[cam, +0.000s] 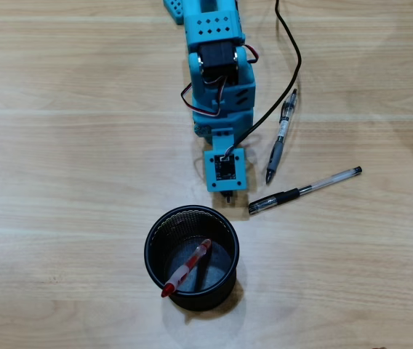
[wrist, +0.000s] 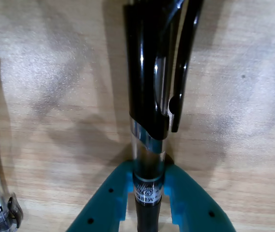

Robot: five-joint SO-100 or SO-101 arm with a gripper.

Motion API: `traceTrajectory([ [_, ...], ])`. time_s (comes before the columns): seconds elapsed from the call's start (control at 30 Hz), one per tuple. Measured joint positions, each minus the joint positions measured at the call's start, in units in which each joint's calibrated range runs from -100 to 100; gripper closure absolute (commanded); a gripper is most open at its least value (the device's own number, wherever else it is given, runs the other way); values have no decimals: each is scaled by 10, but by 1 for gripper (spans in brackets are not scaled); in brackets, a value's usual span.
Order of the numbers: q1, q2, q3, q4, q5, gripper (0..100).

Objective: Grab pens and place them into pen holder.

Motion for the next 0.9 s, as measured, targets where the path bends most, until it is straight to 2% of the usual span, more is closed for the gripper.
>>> traceTrajectory([
  [0.3,-4,-20,-9,0,0,98],
  [0.7,32,-245,-9,1,1,98],
  [0.9,45,-289,-11,-3,1,98],
])
